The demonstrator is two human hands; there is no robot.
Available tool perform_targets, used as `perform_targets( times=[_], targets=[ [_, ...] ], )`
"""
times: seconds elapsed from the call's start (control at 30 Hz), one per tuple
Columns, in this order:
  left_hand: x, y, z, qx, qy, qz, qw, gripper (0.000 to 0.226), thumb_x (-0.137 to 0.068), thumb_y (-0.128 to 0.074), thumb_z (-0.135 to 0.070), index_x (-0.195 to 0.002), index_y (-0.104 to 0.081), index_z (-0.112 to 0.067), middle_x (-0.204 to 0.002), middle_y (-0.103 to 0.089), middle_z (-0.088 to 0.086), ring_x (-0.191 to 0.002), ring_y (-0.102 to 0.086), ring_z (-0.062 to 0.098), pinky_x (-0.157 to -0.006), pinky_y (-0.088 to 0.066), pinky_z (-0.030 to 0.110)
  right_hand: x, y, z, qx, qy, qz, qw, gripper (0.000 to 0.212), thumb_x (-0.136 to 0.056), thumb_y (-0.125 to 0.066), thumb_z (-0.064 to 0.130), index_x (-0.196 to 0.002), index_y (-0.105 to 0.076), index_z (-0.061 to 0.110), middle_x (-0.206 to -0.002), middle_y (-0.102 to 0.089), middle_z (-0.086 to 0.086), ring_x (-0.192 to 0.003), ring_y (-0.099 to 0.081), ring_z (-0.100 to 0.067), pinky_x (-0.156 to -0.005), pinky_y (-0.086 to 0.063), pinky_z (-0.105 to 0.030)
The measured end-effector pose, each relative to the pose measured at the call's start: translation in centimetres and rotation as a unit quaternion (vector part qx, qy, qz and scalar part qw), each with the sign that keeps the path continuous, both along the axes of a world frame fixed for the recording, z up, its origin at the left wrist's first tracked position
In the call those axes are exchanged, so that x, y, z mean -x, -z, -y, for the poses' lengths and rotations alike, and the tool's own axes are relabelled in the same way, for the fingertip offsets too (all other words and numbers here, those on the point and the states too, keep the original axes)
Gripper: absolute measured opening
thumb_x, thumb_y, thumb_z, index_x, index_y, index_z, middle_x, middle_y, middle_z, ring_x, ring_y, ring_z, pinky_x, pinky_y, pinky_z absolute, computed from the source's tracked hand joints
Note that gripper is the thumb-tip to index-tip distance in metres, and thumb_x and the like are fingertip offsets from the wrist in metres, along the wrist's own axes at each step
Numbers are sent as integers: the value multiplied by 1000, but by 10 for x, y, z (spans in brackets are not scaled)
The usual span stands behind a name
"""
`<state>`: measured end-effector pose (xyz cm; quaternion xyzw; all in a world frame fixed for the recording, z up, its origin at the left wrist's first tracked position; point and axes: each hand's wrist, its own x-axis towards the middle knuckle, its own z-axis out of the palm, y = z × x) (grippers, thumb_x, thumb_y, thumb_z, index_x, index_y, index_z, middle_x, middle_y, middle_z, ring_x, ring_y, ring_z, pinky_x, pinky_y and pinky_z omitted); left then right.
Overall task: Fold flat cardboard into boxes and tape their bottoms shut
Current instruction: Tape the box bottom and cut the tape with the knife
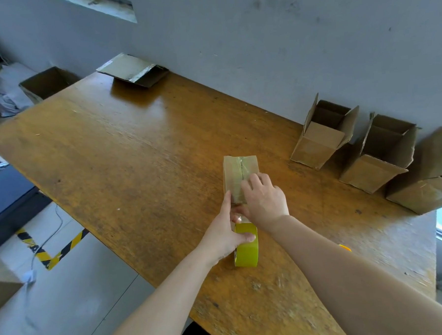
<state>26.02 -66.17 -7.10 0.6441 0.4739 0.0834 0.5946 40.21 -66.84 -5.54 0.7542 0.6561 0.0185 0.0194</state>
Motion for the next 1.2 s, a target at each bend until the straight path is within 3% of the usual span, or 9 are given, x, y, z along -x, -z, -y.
perform_targets(
  times=[0.2, 0.3, 0.43, 0.53, 0.73, 0.87, 0.97, 1.1, 1.2],
  targets=[
    [0, -1, -8, 2, 7, 3, 1000, 107, -76, -80, -21, -149, -7, -44, -116, -52, -16, -105, -48, -2, -75, -38, 16, -5, 7, -1, -3, 4, -40, 999, 49, -85, -58, 58, -118, -52, 22, -128, -48, 2, -130, -35, -21, -79, -52, -31],
    [-1, -4, -16, -5, 29, -10, 1000, 105, -78, -78, -26, -149, -5, -46, -108, -50, -16, -103, -51, 3, -83, -45, 24, -15, 4, 5, -39, -4, -134, 990, 62, -79, -63, 62, -124, -53, 21, -133, -47, 2, -131, -34, -19, -83, -52, -31],
    [-4, -8, -20, -7, 49, -28, 998, 109, -77, -79, -33, -147, 2, -50, -114, -52, -7, -104, -53, 9, -85, -45, 27, -25, 11, 31, -66, 16, -189, 980, 79, -80, -59, 57, -146, -33, 21, -154, -30, -1, -139, -30, -18, -95, -49, -34],
    [-5, -9, -21, 3, 45, -38, 998, 109, -77, -79, -31, -146, 3, -52, -111, -53, -9, -101, -55, 9, -84, -43, 29, -35, 25, 54, -82, 101, -187, 974, 65, -82, -57, 40, -141, -42, 15, -143, -45, -6, -130, -42, -24, -92, -49, -37],
    [-6, -12, -20, 4, 39, -47, 998, 109, -78, -78, -28, -147, 3, -50, -105, -53, -4, -101, -57, 13, -87, -45, 33, -58, 34, 87, 117, 313, -85, 938, 43, -74, -57, 38, -112, -50, 19, -117, -52, -3, -113, -46, -27, -87, -37, -40],
    [-6, -15, -18, 4, 32, -40, 999, 107, -80, -77, -26, -149, 2, -48, -106, -53, -2, -102, -56, 14, -87, -44, 33, -62, 34, 88, 182, 277, -96, 938, 42, -76, -61, 37, -114, -51, 20, -115, -53, -4, -112, -49, -26, -87, -38, -38],
    [-6, -17, -16, 1, 29, -41, 999, 105, -81, -75, -26, -148, 3, -47, -106, -53, -4, -103, -56, 15, -90, -46, 35, -63, 36, 94, 156, 280, -104, 942, 43, -79, -67, 29, -115, -47, 18, -116, -53, -3, -112, -50, -24, -89, -42, -35],
    [-4, -16, -15, 1, 27, -39, 999, 105, -82, -75, -27, -149, 3, -47, -107, -55, -2, -102, -56, 15, -86, -42, 32, -64, 36, 99, 129, 235, -75, 961, 20, -90, -58, 21, -108, -50, 20, -111, -58, -1, -104, -56, -24, -86, -39, -33],
    [-3, -14, -14, -3, 26, -37, 999, 105, -81, -75, -27, -149, 3, -47, -110, -55, 0, -105, -55, 16, -88, -40, 32, -58, 33, 100, 58, 172, -144, 973, 14, -98, -49, 27, -110, -49, 21, -100, -53, 2, -89, -57, -24, -75, -38, -33]
  ],
)
